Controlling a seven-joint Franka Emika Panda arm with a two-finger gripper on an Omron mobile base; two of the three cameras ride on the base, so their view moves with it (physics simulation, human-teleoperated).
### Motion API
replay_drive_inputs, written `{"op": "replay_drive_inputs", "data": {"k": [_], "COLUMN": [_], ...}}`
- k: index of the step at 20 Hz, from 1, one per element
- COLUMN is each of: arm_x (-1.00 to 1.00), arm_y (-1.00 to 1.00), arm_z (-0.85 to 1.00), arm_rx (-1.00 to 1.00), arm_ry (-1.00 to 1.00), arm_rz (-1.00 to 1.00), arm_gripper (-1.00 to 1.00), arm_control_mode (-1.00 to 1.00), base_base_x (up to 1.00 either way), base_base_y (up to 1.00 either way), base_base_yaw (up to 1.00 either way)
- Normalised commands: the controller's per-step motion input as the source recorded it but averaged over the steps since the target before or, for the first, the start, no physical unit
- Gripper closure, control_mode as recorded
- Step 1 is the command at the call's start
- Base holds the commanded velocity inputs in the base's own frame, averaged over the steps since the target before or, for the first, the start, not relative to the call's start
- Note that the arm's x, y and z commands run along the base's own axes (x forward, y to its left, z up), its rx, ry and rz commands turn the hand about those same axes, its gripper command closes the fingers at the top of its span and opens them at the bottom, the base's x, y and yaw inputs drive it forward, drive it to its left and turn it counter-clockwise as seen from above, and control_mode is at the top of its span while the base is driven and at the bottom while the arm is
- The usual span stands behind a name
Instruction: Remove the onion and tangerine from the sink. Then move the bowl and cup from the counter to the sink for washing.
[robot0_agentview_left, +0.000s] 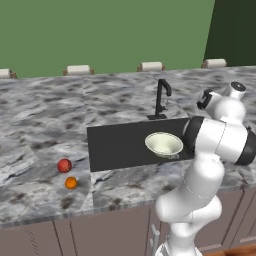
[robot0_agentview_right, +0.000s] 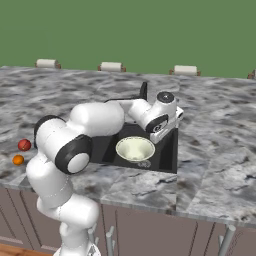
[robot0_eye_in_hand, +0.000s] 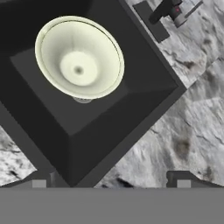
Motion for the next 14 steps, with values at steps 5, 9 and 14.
{"op": "replay_drive_inputs", "data": {"k": [5, 9, 14], "arm_x": [-0.2, -0.15, -0.18], "arm_y": [-0.15, -0.12, -0.16], "arm_z": [0.05, 0.11, 0.13], "arm_rx": [0.0, 0.0, 0.0], "arm_ry": [0.0, 0.0, 0.0], "arm_rz": [-0.29, -0.28, -0.3], "arm_gripper": [-1.0, -1.0, -1.0], "arm_control_mode": [-1.0, -1.0, -1.0], "base_base_x": [0.0, 0.0, 0.0], "base_base_y": [0.0, 0.0, 0.0], "base_base_yaw": [0.0, 0.0, 0.0]}}
